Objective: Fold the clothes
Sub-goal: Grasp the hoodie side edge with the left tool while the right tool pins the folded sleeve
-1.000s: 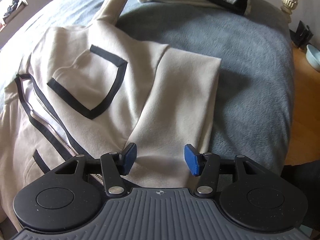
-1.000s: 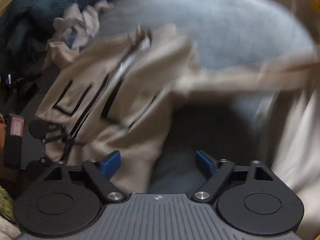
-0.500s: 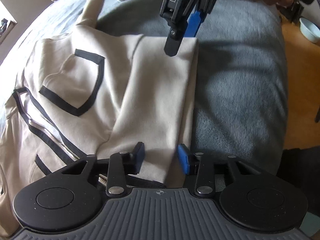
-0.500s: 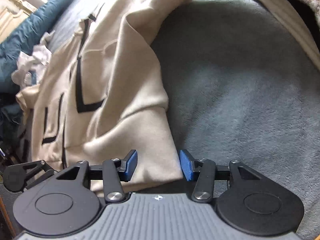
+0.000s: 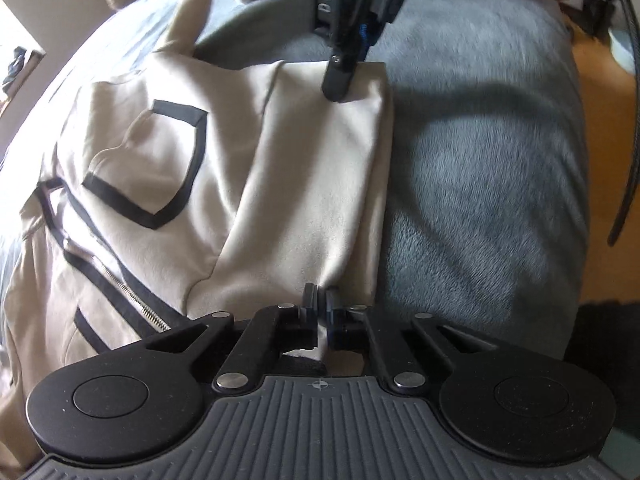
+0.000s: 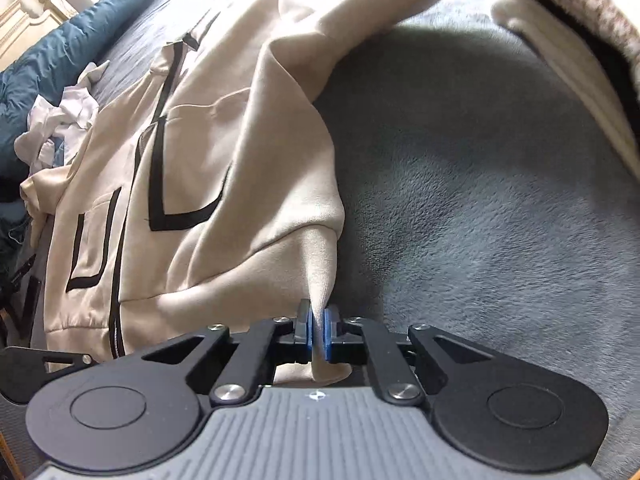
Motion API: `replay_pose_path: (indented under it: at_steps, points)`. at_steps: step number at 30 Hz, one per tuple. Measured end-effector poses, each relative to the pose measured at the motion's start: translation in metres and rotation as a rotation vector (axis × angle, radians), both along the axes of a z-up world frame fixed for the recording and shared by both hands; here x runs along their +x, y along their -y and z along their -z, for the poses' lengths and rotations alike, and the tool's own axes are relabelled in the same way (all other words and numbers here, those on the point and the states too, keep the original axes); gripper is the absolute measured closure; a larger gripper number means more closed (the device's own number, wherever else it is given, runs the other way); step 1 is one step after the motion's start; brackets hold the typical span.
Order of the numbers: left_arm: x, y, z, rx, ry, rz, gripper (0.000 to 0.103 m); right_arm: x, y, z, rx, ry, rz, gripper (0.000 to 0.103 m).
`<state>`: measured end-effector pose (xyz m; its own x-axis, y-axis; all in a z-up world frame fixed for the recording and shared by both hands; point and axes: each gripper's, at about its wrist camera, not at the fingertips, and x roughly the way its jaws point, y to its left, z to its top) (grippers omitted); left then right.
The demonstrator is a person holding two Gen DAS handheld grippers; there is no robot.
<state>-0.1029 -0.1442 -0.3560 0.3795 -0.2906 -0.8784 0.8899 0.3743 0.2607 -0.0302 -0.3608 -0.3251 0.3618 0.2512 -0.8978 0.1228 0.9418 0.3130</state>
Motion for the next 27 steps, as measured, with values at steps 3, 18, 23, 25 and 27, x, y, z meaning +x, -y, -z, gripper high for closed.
replay_pose_path:
  at_steps: [3, 18, 23, 25, 27]
  points:
    - [-0.007, -0.004, -0.01, -0.043, -0.006, -0.022, 0.103, -0.008, 0.0, -0.009, -0.029, 0.0, -0.013, 0.097]
    - [0.001, -0.013, 0.003, -0.093, -0.045, -0.033, 0.102, -0.02, -0.01, 0.0, -0.102, -0.05, -0.051, 0.096]
    - [0.013, -0.028, -0.009, -0.148, -0.132, -0.082, 0.082, -0.018, 0.001, -0.001, -0.037, -0.08, 0.019, 0.066]
    - [0.021, -0.043, -0.021, -0.197, -0.166, -0.154, 0.076, -0.019, 0.009, -0.009, -0.001, -0.046, 0.049, 0.06]
    - [0.03, -0.059, -0.033, -0.246, -0.2, -0.226, 0.074, -0.016, 0.017, -0.015, 0.034, -0.012, 0.092, 0.055]
